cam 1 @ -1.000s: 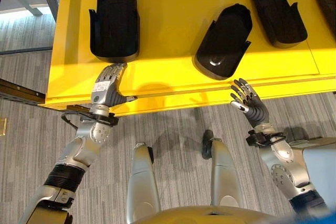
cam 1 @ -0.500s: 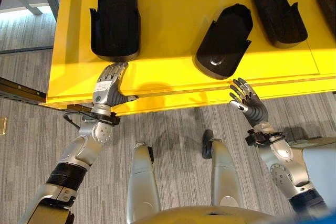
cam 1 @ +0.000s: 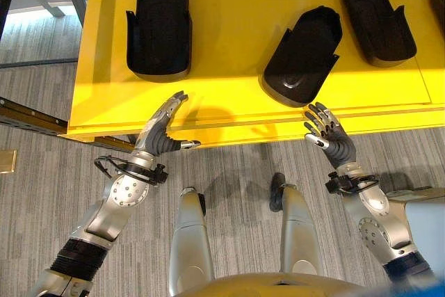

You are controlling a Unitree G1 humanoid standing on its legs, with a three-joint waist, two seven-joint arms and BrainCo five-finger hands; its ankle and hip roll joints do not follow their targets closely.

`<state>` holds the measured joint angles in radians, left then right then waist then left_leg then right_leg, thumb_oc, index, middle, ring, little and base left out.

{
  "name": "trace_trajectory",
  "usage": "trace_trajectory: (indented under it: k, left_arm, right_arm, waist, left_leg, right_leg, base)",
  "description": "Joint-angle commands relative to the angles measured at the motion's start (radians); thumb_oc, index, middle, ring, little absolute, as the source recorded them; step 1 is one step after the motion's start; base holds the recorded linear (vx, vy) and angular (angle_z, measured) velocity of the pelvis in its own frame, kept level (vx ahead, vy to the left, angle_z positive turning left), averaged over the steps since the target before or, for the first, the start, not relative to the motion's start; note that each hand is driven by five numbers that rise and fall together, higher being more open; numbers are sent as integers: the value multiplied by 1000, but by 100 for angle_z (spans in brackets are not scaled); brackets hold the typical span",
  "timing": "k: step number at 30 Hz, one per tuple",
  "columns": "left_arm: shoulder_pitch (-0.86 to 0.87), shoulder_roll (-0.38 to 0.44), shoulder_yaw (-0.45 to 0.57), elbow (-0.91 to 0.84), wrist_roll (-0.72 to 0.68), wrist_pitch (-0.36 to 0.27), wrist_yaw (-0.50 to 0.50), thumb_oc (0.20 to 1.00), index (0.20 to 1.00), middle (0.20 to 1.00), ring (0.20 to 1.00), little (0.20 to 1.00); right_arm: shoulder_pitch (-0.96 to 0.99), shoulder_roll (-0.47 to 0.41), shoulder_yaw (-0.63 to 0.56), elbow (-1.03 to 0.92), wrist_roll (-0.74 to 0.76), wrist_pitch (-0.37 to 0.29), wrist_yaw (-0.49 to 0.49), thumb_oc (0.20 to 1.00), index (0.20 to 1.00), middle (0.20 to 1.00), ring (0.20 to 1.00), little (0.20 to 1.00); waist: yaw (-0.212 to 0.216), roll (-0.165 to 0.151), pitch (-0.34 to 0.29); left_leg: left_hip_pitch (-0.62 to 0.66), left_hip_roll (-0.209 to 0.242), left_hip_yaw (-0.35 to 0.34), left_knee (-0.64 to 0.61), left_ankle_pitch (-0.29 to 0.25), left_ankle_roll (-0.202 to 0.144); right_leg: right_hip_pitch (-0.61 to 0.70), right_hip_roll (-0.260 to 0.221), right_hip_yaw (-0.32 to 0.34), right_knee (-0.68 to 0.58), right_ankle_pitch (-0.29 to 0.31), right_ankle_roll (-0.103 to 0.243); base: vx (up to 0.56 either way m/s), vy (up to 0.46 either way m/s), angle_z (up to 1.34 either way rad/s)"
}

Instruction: Move parts from the plastic box to the shelf.

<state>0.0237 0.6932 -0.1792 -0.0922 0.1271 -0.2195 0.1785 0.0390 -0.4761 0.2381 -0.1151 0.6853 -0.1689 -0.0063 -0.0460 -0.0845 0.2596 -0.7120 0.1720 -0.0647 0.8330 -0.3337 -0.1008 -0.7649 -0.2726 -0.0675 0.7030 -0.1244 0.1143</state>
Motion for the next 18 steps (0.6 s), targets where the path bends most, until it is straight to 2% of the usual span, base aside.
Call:
trace_trajectory:
  k: [1,8,18]
  left_arm:
    - [22,64,-65,-113,6,-75,-34,1000,1000,1000,1000,1000]
    - [-16,86,-90,-160,-42,-95,-38,1000,1000,1000,1000,1000]
    - [-161,14,-173,-143,-128,-98,-55,1000,1000,1000,1000,1000]
  right_arm:
    - [7,-42,-24,-121,32,-84,2,1000,1000,1000,1000,1000]
    - [-8,-49,-51,-147,35,-114,-30,1000,1000,1000,1000,1000]
    - [-21,-37,-113,-184,53,-145,-58,1000,1000,1000,1000,1000]
  waist:
    - [-3,0,-4]
    - [-11,0,9]
    - [-35,-3,0]
  left_leg:
    - [-37,5,11,-94,134,38]
    - [39,12,19,-118,132,32]
    - [90,23,30,-149,140,25]
  right_leg:
    - [105,-15,15,27,-71,-12]
    - [175,-17,22,-6,-64,-5]
    - [206,-7,33,-35,-52,-1]
  base:
    - [0,0,0]
    - [0,0,0]
    - [6,-9,-3]
